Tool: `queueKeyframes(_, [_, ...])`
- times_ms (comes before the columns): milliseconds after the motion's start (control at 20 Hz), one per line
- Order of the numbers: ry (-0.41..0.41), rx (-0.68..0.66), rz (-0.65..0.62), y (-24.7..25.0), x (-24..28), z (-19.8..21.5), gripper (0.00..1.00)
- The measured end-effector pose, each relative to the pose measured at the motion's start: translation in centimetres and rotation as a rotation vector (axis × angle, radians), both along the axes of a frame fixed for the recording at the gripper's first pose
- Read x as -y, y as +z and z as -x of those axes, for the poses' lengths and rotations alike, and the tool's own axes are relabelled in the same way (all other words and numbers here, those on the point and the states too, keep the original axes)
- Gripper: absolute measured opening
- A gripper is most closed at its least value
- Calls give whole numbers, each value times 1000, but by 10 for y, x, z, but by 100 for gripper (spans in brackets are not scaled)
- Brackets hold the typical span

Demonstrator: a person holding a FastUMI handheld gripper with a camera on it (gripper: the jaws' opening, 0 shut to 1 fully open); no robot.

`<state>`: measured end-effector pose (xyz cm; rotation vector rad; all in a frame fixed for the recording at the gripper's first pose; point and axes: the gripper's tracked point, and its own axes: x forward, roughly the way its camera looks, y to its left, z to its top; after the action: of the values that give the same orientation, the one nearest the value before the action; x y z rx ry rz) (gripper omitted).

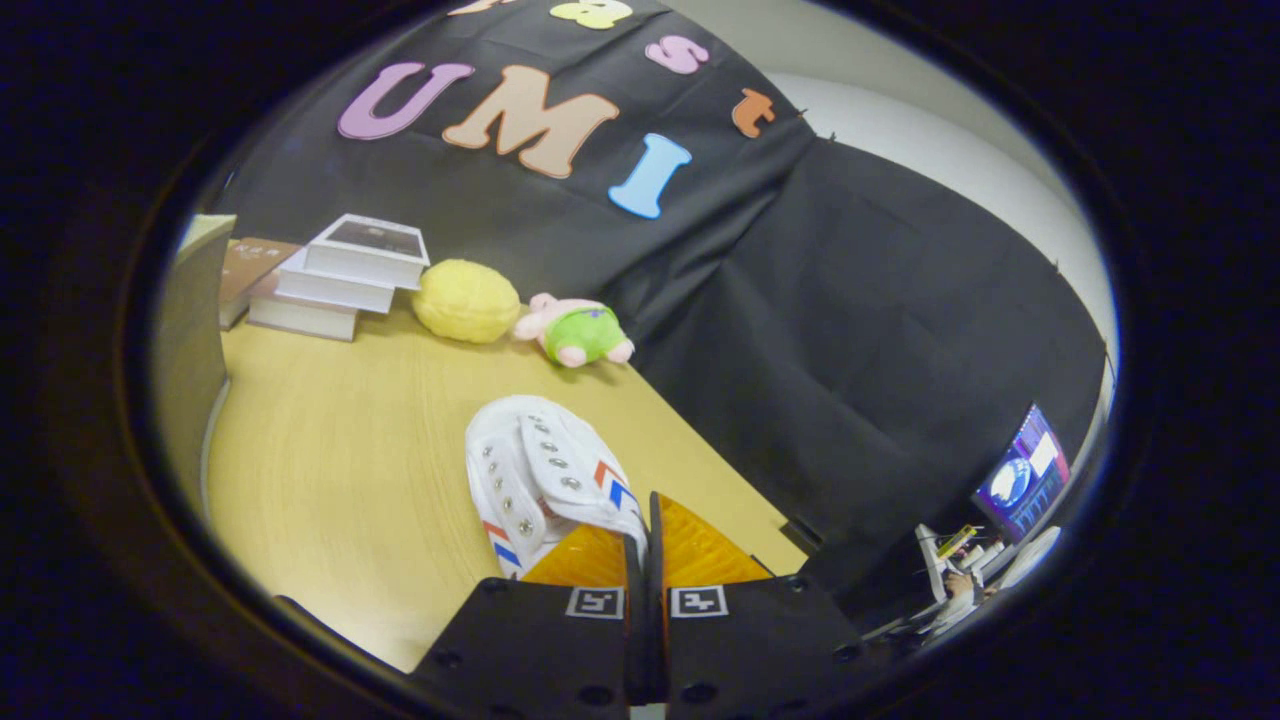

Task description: Open the storage box then place both shoes into the box .Put the left shoe in first, then the right shoe, with the right side of both shoes facing outward in a uniform manner.

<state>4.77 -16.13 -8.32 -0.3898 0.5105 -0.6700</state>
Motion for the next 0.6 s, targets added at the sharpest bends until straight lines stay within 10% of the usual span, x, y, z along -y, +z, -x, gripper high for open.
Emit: queueKeyframes(600, [112,256,21,174,-100,28,3])
